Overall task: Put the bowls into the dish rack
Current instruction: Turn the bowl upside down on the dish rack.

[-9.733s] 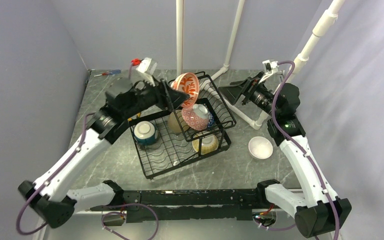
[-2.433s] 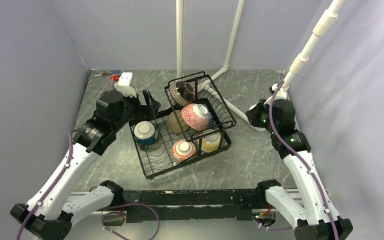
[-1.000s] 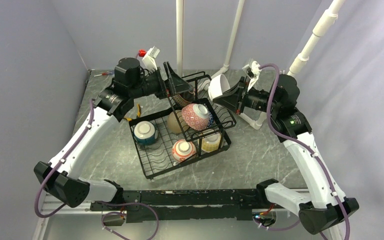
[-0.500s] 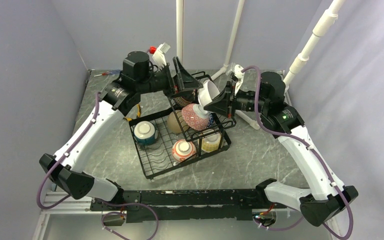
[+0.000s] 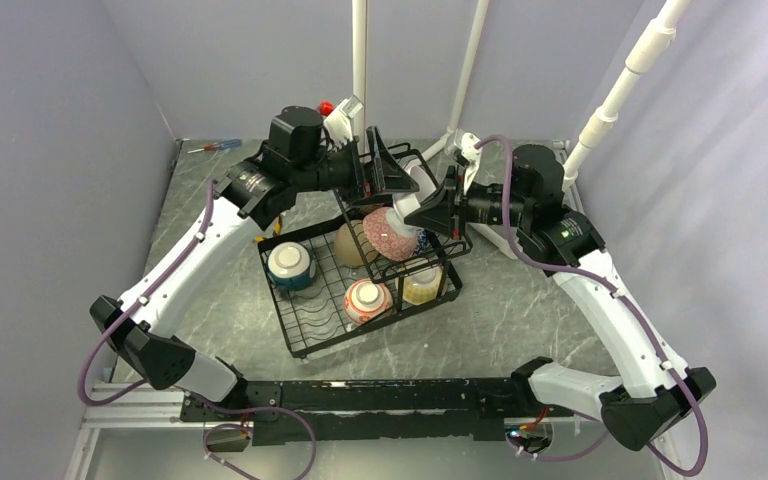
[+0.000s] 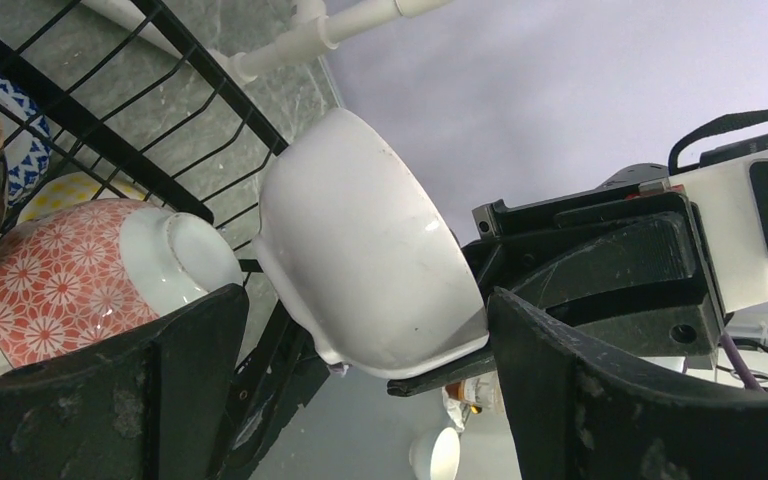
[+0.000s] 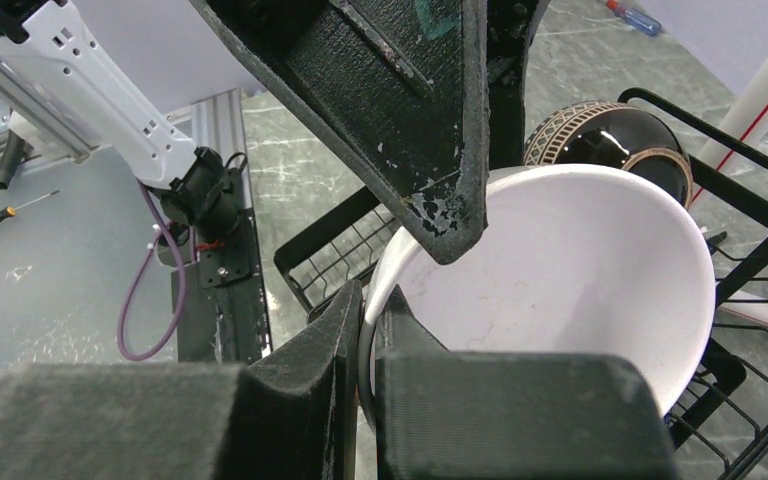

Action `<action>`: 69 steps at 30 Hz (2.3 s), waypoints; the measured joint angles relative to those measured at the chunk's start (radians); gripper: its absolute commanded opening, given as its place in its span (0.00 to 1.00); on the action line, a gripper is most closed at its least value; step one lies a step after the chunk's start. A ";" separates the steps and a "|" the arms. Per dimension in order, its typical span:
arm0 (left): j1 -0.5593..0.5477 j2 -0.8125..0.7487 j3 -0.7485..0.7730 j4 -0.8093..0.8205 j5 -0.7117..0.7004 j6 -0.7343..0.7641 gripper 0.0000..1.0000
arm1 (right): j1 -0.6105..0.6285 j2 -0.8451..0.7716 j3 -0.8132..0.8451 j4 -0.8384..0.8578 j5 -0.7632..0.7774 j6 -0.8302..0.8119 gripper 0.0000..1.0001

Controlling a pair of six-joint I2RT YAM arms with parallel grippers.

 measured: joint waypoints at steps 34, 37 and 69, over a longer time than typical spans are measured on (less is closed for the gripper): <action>-0.029 0.140 0.074 -0.129 0.051 -0.008 0.48 | 0.073 0.045 0.024 -0.123 0.163 -0.078 0.00; -0.027 0.141 0.073 -0.126 0.053 -0.008 0.34 | 0.077 0.046 0.024 -0.123 0.177 -0.080 0.12; 0.062 0.101 -0.019 -0.116 -0.070 0.096 0.03 | 0.083 -0.064 -0.011 0.079 0.472 0.015 0.98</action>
